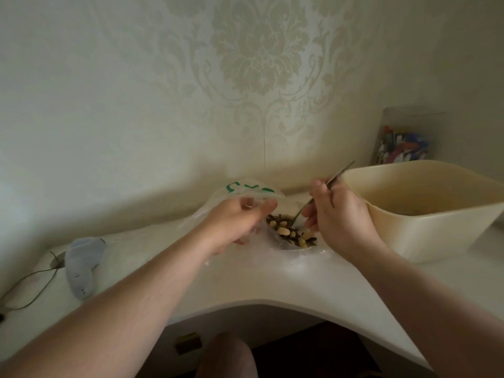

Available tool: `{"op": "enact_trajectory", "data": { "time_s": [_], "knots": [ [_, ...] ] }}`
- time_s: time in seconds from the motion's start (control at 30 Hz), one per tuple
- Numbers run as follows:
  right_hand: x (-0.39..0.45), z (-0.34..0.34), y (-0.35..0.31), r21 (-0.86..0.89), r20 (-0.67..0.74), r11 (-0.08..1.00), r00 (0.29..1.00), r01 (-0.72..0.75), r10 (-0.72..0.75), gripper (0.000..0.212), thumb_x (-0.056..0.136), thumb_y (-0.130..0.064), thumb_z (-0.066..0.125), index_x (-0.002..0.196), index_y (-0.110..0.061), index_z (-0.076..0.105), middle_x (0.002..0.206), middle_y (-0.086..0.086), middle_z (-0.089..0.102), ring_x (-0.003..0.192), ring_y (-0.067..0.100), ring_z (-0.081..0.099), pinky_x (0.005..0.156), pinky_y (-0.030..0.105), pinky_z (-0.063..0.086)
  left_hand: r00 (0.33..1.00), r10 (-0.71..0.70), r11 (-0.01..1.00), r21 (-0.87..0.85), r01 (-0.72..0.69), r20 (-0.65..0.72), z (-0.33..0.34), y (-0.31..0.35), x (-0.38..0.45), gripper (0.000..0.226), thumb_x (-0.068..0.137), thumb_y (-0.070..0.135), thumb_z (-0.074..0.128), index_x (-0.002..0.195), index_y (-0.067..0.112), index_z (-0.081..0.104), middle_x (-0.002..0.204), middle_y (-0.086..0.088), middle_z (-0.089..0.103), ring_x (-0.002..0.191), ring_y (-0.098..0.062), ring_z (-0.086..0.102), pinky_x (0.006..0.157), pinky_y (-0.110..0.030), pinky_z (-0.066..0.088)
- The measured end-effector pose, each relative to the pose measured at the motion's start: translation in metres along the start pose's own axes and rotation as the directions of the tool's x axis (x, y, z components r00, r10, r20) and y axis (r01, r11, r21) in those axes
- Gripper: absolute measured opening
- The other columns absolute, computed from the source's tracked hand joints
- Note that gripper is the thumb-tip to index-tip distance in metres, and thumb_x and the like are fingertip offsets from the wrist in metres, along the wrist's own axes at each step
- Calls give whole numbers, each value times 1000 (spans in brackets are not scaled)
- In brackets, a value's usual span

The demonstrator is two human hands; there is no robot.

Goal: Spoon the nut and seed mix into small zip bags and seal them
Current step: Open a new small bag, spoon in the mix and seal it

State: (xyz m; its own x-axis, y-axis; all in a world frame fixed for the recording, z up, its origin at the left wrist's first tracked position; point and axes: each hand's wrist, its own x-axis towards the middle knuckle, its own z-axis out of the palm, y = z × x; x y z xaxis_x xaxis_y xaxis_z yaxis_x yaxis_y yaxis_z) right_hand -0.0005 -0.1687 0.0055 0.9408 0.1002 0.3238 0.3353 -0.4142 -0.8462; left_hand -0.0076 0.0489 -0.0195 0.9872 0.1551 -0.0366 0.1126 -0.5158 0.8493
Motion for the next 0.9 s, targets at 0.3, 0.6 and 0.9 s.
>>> {"op": "enact_trajectory", "data": {
  "time_s": [0.3, 0.6, 0.9],
  "knots": [
    [3, -21, -38, -14, 22, 996, 995, 93, -93, 29, 109, -49, 37, 103, -28, 56, 79, -2, 74, 68, 11, 72, 75, 46, 63, 971, 232, 758, 635, -147, -51, -17, -1, -12, 69, 81, 79, 64, 135, 36, 63, 121, 14, 71, 118, -13, 64, 100, -33, 49],
    [19, -41, -74, -96, 135, 984, 982, 148, -134, 30, 109, -40, 41, 102, -19, 62, 78, -3, 76, 67, 15, 74, 74, 46, 64, 926, 269, 955, 198, -221, -265, 7, -15, -23, 77, 79, 56, 85, 146, 31, 58, 142, 12, 64, 125, 7, 53, 106, -22, 42],
    [19, -37, -88, -266, 352, 891, 898, 367, -265, 27, 109, -35, 40, 98, -21, 61, 77, -3, 74, 69, 9, 72, 75, 41, 63, 928, 189, 981, 107, -163, -321, 30, -13, -30, 89, 80, 57, 83, 155, 21, 49, 149, 6, 61, 128, 3, 53, 108, -23, 42]
  ]
}}
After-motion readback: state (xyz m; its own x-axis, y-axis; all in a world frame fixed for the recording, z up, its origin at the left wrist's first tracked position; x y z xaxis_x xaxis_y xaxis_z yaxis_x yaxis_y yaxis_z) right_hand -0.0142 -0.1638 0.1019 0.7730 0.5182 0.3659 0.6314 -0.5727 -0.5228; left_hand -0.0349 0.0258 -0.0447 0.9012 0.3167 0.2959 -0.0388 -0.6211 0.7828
